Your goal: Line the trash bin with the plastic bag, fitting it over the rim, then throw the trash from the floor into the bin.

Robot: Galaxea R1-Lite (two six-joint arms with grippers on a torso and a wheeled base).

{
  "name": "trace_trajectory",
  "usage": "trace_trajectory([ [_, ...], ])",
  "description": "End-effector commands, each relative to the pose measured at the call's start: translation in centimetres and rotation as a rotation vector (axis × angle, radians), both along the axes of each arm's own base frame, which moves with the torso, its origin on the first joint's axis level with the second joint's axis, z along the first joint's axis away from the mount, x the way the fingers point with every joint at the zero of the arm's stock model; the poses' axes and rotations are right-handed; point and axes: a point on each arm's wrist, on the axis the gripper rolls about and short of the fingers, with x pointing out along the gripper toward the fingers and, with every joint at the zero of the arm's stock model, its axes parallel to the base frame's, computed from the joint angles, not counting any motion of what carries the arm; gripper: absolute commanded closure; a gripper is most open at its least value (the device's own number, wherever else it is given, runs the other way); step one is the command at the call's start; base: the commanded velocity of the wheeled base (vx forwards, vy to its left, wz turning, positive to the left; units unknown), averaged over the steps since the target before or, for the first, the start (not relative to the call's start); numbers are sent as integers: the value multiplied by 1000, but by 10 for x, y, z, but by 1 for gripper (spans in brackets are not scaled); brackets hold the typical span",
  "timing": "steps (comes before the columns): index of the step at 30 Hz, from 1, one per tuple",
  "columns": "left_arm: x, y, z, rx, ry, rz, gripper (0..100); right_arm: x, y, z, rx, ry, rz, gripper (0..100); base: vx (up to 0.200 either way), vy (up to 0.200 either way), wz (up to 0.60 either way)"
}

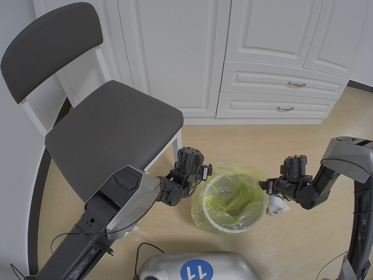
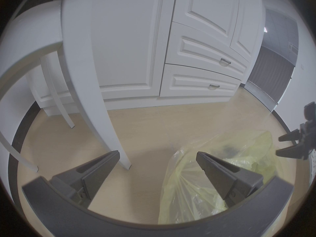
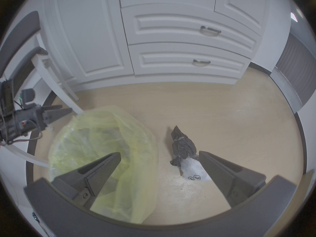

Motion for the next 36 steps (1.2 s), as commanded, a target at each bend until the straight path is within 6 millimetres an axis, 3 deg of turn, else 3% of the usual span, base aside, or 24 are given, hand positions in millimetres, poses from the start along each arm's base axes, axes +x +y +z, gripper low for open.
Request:
trace_trajectory([
  [1,0,1,4,12,18,-10,0,14,-12,-36,-7,59,-37,0,0,0,0],
  [14,-6,6,-1,55,51,-74,0,34,-25,-40,72,36,-113,0,0,0,0],
  [27,-4,20,-13,104,123,-96,0,50,-31,-38,131,242,-230,0,0,0,0],
  [32,-2,25,-16,113,140,-84,0,50,-40,-55,49,309,-286,0,0,0,0],
  [36,-3,26,-16,113,143,-83,0,46,-42,-55,17,374,-291,0,0,0,0],
])
